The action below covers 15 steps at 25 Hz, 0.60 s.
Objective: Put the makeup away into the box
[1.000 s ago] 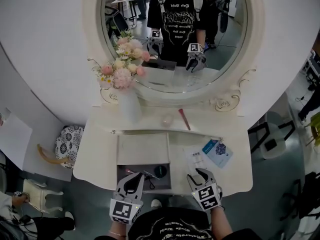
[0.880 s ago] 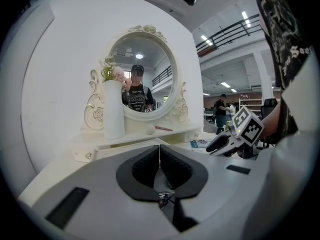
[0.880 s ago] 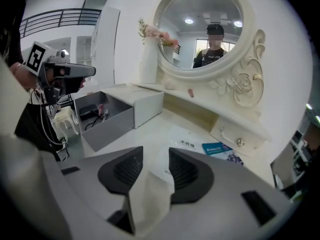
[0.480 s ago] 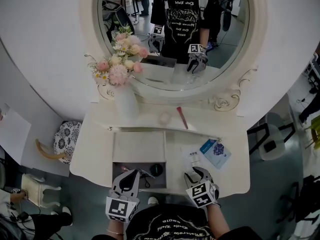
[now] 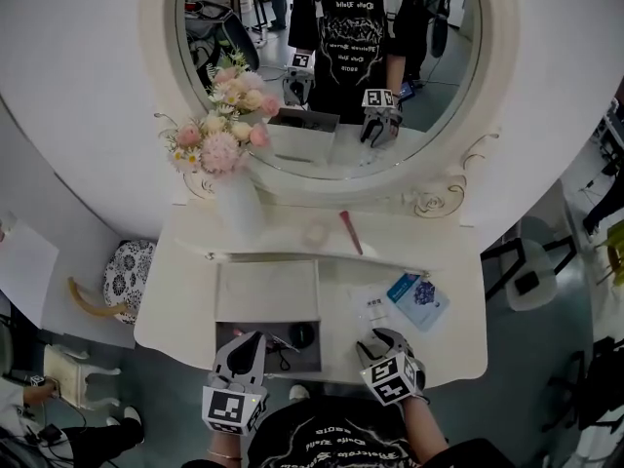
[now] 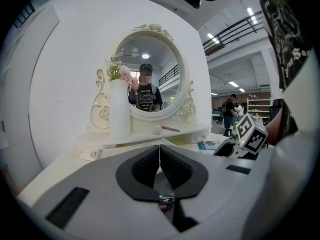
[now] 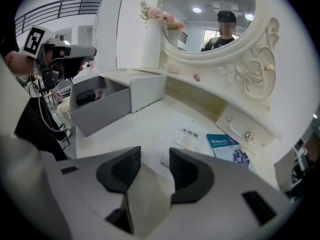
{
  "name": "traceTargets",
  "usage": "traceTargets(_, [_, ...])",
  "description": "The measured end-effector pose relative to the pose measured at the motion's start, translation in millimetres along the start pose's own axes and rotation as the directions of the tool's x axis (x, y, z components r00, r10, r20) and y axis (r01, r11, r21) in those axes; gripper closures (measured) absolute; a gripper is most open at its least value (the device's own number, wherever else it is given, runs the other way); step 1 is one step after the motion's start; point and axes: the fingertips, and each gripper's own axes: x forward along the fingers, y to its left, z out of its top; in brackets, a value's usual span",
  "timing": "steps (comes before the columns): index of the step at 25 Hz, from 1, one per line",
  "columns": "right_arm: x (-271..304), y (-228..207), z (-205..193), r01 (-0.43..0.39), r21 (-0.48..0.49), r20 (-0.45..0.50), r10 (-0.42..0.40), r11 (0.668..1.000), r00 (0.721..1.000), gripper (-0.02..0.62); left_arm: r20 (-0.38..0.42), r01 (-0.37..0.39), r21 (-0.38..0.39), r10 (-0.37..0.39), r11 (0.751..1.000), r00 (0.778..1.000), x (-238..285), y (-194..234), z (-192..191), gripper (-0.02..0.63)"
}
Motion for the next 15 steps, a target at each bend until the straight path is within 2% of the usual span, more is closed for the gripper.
traceTargets(6, [2.2,-0.2,-5.2,-0.066,0.158,0.011,0.066,0.985,0.998,0.420,0.001,0.015,-0.001,-0.015,1.000,1.000,6.4,-4.7,1.7,0.589])
traceTargets(15, [3.1,-0.4,-3.1,-0.092,0.145,0.007,0.092,0.985,0.996,0.492,-0.006,0.027,-0.007,-0.027,1.000,1.000,10.9,-10.5,0.0,0.589])
